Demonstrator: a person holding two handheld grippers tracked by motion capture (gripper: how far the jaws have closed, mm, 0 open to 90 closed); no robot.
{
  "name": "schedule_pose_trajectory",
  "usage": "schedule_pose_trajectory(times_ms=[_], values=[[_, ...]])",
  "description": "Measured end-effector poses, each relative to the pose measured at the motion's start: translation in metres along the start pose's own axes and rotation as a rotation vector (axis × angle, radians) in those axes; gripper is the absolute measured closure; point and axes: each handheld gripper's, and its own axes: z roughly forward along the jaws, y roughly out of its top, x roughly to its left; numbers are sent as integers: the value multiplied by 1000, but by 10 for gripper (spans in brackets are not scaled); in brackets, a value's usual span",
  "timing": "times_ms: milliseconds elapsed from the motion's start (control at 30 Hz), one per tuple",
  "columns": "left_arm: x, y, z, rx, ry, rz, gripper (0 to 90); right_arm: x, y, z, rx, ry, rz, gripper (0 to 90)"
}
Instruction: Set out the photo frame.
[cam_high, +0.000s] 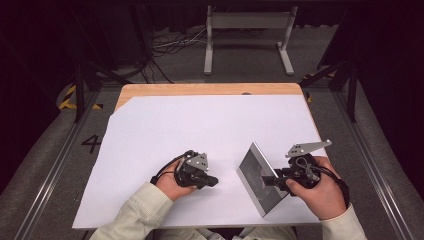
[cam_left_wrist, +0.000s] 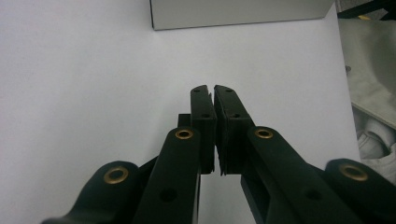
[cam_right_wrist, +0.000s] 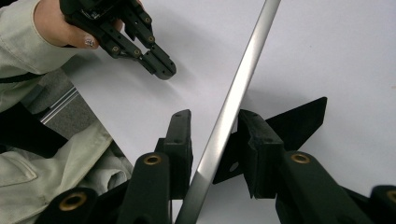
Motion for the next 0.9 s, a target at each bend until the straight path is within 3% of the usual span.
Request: schedule_pose_trajectory(times_ms=[900], values=[[0,-2,1,6,-2,-6,872,3,2,-2,37,-38,14,781]])
